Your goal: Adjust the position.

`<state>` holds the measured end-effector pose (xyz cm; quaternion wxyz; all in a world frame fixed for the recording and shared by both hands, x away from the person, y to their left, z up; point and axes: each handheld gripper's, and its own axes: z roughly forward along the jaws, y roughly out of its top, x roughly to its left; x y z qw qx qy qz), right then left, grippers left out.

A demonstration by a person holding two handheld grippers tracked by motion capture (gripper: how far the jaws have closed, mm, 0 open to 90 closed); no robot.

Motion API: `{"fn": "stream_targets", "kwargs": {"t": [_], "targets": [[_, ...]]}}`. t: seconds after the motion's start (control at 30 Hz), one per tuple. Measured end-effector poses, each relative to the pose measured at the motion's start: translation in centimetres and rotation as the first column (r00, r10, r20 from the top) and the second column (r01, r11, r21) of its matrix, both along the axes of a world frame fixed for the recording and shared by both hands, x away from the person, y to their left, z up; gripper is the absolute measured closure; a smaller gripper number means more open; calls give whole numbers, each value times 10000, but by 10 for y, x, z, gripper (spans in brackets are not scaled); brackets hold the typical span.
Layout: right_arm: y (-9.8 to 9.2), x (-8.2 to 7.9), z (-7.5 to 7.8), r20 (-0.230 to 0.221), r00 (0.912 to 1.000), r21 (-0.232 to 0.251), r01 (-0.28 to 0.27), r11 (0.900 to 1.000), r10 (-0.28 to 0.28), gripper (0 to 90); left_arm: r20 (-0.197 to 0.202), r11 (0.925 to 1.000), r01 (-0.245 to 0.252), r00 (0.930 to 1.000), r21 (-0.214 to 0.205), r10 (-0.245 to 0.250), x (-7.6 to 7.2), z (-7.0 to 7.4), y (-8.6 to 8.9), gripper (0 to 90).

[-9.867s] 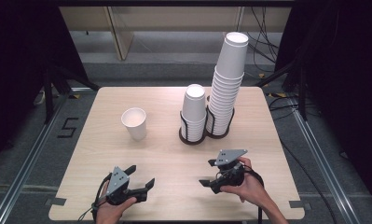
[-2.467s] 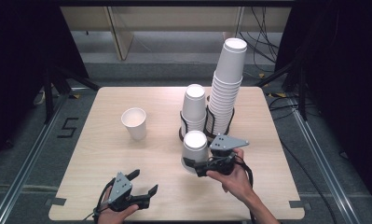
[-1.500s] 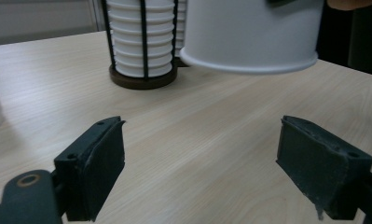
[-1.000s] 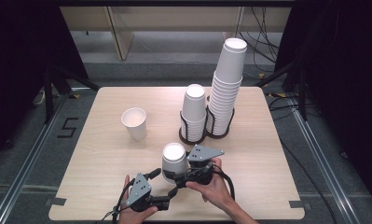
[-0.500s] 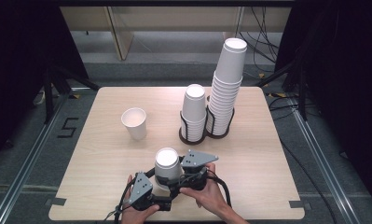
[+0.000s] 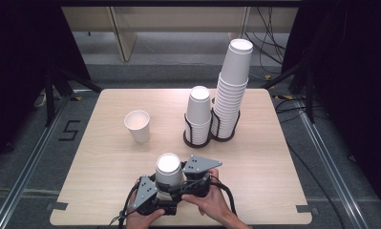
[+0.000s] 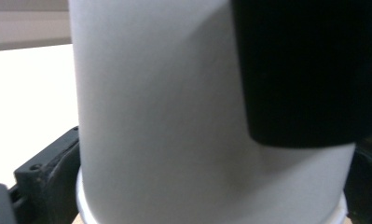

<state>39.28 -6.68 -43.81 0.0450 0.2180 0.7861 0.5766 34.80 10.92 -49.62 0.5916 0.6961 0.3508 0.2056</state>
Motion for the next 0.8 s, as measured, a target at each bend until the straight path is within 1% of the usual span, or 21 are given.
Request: {"fn": "stream_targets", "kwargs": {"t": [0.03, 0.07, 0.13, 0.17, 0.2, 0.23, 0.27, 0.33, 0.4, 0.43, 0.47, 0.5, 0.53, 0.57, 0.6, 0.63, 0.67, 0.7, 0.73, 0.77, 0.8], "targets": [[0, 0, 0, 17, 10000, 32, 41, 10000, -41, 182, -23, 10000, 22, 10000, 24, -22, 0, 0, 0, 16], [-1, 1, 0, 233, 9997, -39, 97, 9999, -96, 178, -85, 9998, -5, 10000, 190, 7, -1, 1, 1, 24], [0, 1, 0, 15, 10000, -102, 30, 9999, -30, 168, -48, 9997, 23, 10000, 232, -22, -1, 1, 1, 40], [0, 1, 0, -21, 10000, -115, -22, 9999, 22, 162, 7, 9999, 135, 9999, 94, -135, 0, 0, 0, 48], [0, 1, 0, 25, 10000, -87, -3, 10000, 3, 157, 8, 9998, 178, 9998, 102, -178, 0, 1, 1, 55], [-2, 1, 2, 215, 9997, -272, 123, 9996, -118, 153, 14, 9997, 193, 9998, 123, -193, 1, 1, 1, 62], [-1, 1, 2, 243, 9997, -286, 71, 9996, -64, 148, -1, 9994, 198, 9998, 288, -198, 0, 2, 1, 68], [-2, 0, 6, -81, 10000, -458, -18, 9990, 15, 145, 30, 9991, 252, 9997, 327, -253, 0, 2, 2, 78], [-2, 1, 8, -28, 9998, -290, -179, 9994, 178, 145, 235, 9990, 355, 9991, 281, -362, 1, 3, 2, 85], [-4, 1, 10, -33, 10000, -441, -95, 9990, 94, 145, 315, 9986, 338, 9989, 404, -351, 0, 4, 2, 87], [-4, 1, 12, -22, 9999, -443, -130, 9989, 129, 144, 361, 9975, 361, 9986, 612, -384, -1, 5, 2, 88], [-5, 1, 14, 9, 9999, -608, -161, 9980, 162, 144, 431, 9973, 370, 9983, 628, -398, -1, 5, 1, 90], [-5, 2, 15, 278, 9994, -573, -208, 9981, 224, 143, 435, 9968, 414, 9981, 679, -444, -2, 6, 1, 93], [-6, 0, 17, 130, 9998, -625, -153, 9979, 161, 142, 418, 9967, 439, 9980, 687, -469, -2, 6, 1, 94], [-6, -1, 19, 19, 9997, -603, -239, 9979, 241, 143, 423, 9963, 463, 9979, 730, -495, -2, 6, 1, 96], [-8, 1, 21, 395, 9990, -714, -173, 9973, 202, 146, 422, 9955, 470, 9978, 819, -506, -2, 6, 1, 96], [-9, 1, 22, 409, 9989, -594, -219, 9980, 243, 152, 474, 9954, 524, 9973, 802, -563, -1, 4, 0, 97], [-10, 0, 24, 309, 9994, -588, -130, 9982, 149, 154, 366, 9937, 473, 9980, 1017, -513, -2, 4, 0, 98], [-11, 2, 26, 426, 9989, -553, -173, 9983, 197, 158, 383, 9939, 528, 9977, 963, -567, -1, 3, 0, 99], [-11, 1, 28, 354, 9993, -463, -120, 9989, 136, 160, 289, 9925, 531, 9980, 1101, -566, -1, 3, 0, 99], [-12, 0, 29, 196, 9996, -385, -193, 9991, 201, 165, 265, 9915, 541, 9980, 1187, -577, -1, 3, 0, 100]]}}
